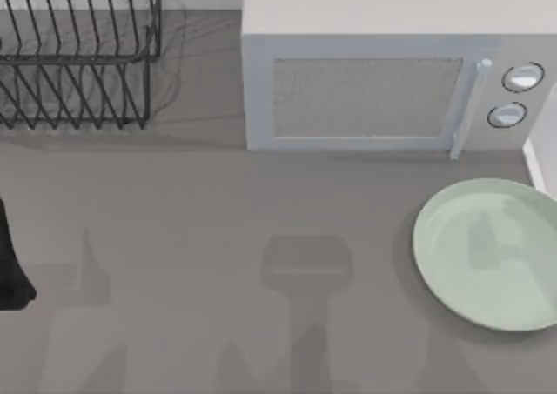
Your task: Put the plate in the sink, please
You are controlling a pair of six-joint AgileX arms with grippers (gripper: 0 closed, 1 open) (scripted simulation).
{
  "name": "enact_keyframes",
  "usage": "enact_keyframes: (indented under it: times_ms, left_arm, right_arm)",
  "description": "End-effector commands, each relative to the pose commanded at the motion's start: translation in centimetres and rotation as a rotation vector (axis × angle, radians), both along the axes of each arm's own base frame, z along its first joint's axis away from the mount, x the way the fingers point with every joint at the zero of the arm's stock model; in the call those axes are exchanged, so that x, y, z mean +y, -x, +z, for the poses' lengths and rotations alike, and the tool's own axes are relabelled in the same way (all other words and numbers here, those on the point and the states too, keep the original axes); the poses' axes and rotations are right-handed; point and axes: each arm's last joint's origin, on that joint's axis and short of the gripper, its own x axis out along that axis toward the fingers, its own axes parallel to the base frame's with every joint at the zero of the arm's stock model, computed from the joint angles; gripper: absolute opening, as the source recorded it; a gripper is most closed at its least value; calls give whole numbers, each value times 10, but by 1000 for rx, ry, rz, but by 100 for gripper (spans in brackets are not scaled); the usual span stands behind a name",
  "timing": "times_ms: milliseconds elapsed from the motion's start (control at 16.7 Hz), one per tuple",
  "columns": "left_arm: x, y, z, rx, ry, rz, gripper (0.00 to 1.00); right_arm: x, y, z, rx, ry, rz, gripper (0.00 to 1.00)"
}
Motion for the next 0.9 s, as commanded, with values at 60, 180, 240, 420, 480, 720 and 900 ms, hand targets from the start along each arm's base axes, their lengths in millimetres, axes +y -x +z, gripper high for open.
enact_keyframes:
  times_ms: [60,180,240,420,480,720,900]
  left_arm:
    - [0,0,0,0,0,0,100]
    - [0,0,0,0,0,0,100]
    - [0,0,0,0,0,0,100]
    - [0,0,0,0,0,0,100]
    - [0,0,0,0,0,0,100]
    - [0,0,0,0,0,0,100]
    - [0,0,0,0,0,0,100]
  right_arm:
    - [7,-13,7,88,-5,13,100]
    - [25,-42,16,269,-4,32,100]
    - [35,-57,17,359,2,39,100]
    - [71,-103,9,613,42,45,100]
    - [83,-116,3,689,60,43,100]
    - [127,-155,-28,924,139,20,100]
    - [145,-169,-44,1012,176,0,100]
